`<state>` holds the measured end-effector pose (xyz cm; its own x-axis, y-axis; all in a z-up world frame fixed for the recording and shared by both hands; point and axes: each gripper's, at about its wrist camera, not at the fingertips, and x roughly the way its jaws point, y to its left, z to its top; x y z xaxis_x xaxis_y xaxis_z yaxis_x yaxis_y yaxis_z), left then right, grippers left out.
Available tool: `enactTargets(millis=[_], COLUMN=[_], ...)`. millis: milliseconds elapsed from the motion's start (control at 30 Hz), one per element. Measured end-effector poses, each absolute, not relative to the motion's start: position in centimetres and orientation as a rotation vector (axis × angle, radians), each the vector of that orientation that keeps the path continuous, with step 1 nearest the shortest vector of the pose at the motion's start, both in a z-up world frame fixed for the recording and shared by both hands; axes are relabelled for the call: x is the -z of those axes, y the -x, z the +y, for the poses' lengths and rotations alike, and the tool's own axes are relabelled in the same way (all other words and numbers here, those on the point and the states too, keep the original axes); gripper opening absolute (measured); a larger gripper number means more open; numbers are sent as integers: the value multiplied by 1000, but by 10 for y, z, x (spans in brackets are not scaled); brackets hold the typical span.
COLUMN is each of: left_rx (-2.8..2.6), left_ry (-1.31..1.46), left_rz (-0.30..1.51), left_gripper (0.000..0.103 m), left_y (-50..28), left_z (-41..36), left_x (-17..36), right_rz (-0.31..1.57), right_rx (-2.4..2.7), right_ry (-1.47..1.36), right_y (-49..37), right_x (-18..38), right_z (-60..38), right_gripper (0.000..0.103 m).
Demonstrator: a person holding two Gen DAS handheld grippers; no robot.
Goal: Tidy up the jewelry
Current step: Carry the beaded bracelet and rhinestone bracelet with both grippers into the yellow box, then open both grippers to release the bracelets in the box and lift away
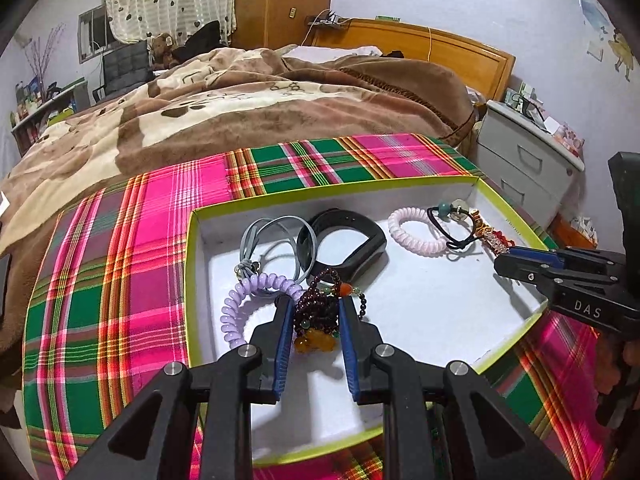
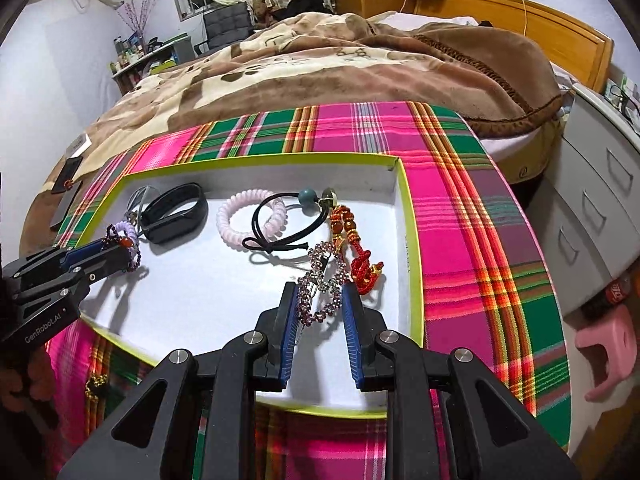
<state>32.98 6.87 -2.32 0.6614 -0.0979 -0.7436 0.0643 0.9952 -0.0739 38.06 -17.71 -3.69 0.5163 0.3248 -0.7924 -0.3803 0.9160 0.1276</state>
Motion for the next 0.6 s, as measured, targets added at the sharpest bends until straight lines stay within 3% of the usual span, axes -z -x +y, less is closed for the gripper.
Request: enactTargets(millis=[233,433,600], left_rx=[90,91,83], left_ry=[3,-1,5], left_rz=[839,800,768], left_gripper=[24,25,26], left_y=[-329,-321,-309], left_z=[63,62,64], left_x=[22,13,2], right_rz=[935,915,880], right_rx=[-431,-436,-446], right_ry=[70,54,42], right_y=[-382,-378,-368], right_x=[38,33,20], right_z=[-177,-180,-181], right_gripper=[24,34,35])
